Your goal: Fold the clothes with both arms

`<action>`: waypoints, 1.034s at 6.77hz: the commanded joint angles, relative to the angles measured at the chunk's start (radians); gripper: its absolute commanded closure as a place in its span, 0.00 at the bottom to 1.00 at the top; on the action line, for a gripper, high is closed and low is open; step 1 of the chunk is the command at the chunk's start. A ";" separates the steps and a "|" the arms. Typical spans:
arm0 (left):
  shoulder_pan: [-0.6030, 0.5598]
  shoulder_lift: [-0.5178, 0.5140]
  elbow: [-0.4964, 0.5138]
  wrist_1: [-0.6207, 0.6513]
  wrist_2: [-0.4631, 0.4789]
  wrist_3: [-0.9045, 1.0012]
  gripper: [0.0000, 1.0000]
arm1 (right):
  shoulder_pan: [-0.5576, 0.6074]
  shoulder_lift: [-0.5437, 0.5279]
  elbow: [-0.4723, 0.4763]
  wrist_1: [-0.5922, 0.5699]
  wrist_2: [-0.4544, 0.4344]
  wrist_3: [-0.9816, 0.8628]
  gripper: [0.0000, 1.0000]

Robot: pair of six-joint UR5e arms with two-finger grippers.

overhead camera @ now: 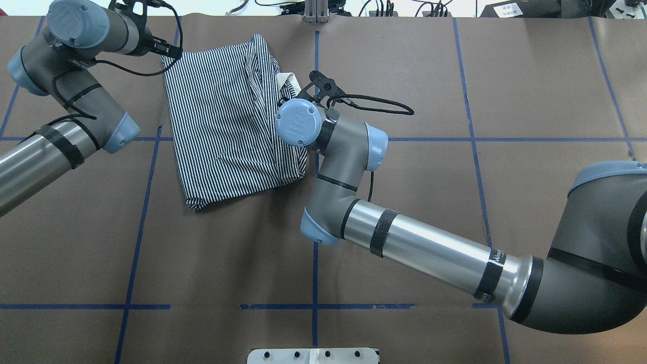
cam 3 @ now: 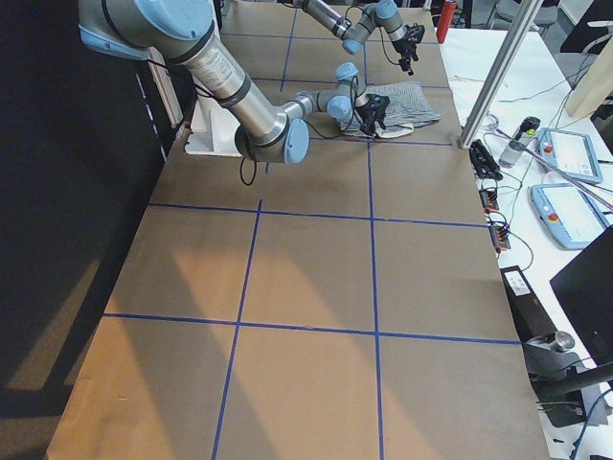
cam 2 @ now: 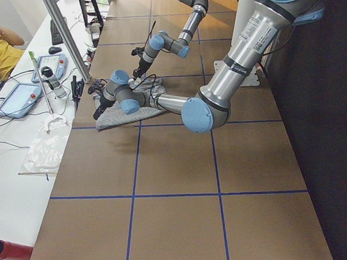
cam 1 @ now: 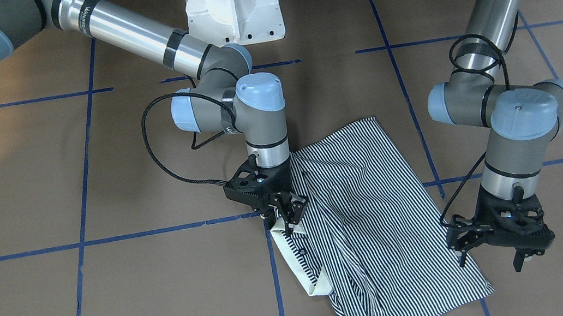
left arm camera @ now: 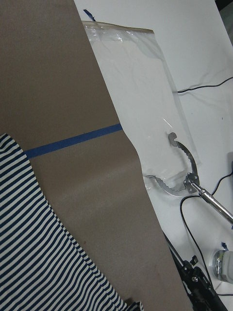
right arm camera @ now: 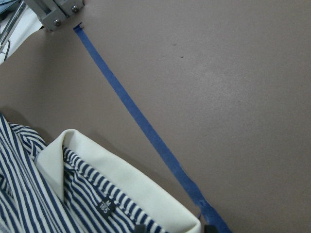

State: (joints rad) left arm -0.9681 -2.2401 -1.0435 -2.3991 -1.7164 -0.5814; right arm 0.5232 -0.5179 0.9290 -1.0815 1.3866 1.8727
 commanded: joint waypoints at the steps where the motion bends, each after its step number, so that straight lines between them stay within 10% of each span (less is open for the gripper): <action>1: 0.000 0.004 -0.010 0.000 0.000 0.000 0.00 | 0.004 0.001 0.001 0.003 0.006 -0.012 1.00; 7: 0.005 0.079 -0.128 0.000 -0.002 0.000 0.00 | -0.017 -0.494 0.552 0.006 0.033 -0.152 1.00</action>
State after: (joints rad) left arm -0.9648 -2.1642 -1.1667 -2.3988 -1.7180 -0.5817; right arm 0.5347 -0.9295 1.4050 -1.0791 1.4329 1.7208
